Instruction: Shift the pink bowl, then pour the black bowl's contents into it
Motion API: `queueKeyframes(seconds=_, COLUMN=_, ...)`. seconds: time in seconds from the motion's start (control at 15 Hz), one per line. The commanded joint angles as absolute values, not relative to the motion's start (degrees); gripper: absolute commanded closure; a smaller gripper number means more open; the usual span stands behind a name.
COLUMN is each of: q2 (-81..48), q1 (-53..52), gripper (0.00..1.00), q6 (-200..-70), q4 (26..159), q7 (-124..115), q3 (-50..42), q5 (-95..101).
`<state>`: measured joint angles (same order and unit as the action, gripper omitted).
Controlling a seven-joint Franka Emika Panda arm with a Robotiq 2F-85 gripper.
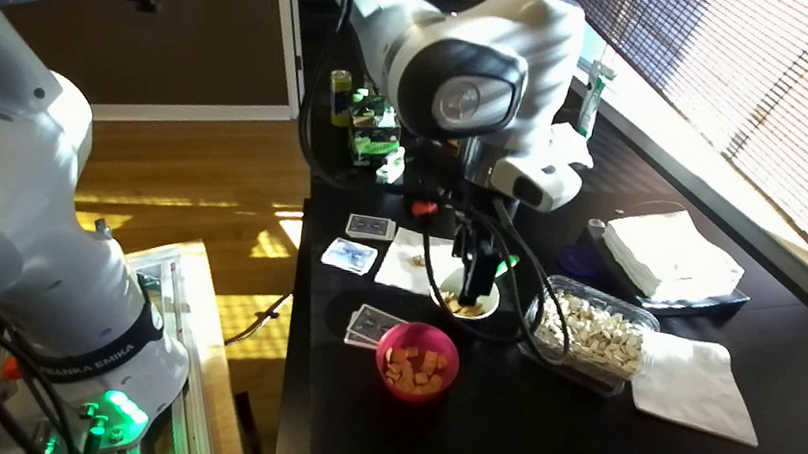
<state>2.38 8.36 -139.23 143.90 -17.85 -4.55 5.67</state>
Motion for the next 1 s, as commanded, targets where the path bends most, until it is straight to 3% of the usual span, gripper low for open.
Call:
queueKeyframes(seconds=0.0, q2=1.08, q1=8.75, gripper=0.0, q6=-146.37, q4=146.86, q7=-9.31, q3=-6.94, q5=4.06)
queueKeyframes(seconds=0.93, q2=-4.07, q1=9.71, gripper=0.0, q6=-153.1, q4=151.46, q7=0.78, q3=-10.46, q5=5.82)
